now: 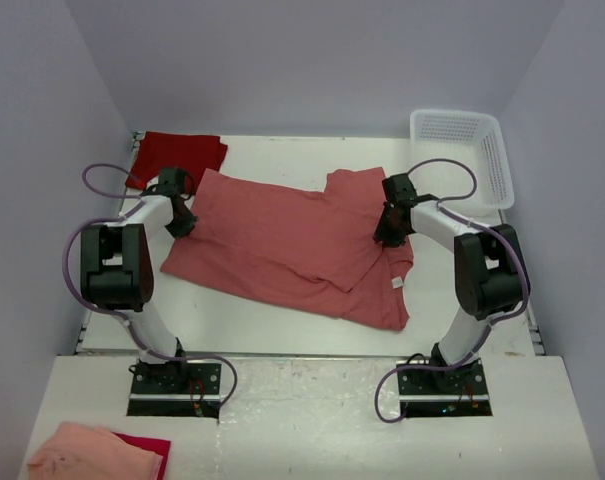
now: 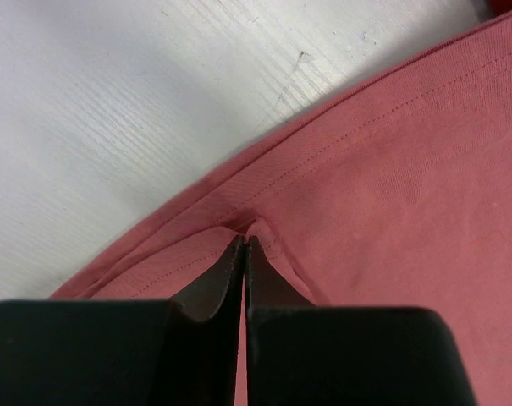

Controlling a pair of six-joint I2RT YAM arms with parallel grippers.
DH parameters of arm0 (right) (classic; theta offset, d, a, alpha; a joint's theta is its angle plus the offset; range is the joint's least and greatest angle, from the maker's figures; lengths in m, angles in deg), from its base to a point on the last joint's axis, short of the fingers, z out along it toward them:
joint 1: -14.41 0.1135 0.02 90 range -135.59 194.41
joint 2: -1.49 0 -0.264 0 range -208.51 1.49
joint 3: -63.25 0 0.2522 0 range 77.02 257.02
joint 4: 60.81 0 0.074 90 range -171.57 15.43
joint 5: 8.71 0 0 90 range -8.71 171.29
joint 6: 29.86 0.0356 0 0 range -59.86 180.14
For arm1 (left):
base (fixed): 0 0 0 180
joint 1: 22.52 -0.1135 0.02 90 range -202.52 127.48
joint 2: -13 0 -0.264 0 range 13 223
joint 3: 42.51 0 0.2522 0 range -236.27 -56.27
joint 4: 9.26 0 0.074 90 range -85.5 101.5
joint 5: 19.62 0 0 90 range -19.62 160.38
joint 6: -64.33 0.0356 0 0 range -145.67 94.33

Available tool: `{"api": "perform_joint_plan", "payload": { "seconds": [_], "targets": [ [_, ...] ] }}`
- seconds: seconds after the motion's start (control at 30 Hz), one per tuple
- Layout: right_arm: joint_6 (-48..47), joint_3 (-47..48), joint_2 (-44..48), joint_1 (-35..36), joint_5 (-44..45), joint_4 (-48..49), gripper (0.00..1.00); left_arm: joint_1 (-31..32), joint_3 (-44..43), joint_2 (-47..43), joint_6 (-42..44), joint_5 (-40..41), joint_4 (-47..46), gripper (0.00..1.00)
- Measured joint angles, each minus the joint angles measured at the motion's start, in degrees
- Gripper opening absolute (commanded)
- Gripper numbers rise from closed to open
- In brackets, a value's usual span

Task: Fold and stack the t-shirts
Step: Fold the flattened tshirt in 1/3 of the way

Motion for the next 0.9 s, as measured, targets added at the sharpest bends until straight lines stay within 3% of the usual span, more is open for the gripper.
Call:
{"api": "perform_joint_plan", "payload": {
  "seconds": [0.43, 0.57, 0.9],
  "targets": [
    [-0.07, 2.84, -1.77, 0.0, 0.04, -4.02, 0.18, 0.0, 0.0, 0.11, -0.07, -0.98, -0.04, 0.0],
    [-0.13, 3.26, -1.77, 0.0, -0.02, -4.48, 0.0, 0.0, 0.0, 0.85, -0.2, -0.96, -0.11, 0.0],
    [-0.66, 6.21, -1.77, 0.0, -0.04, -4.72, 0.0, 0.0, -1.99, 1.46, -0.42, 0.57, 0.79, 0.0]
  ]
}}
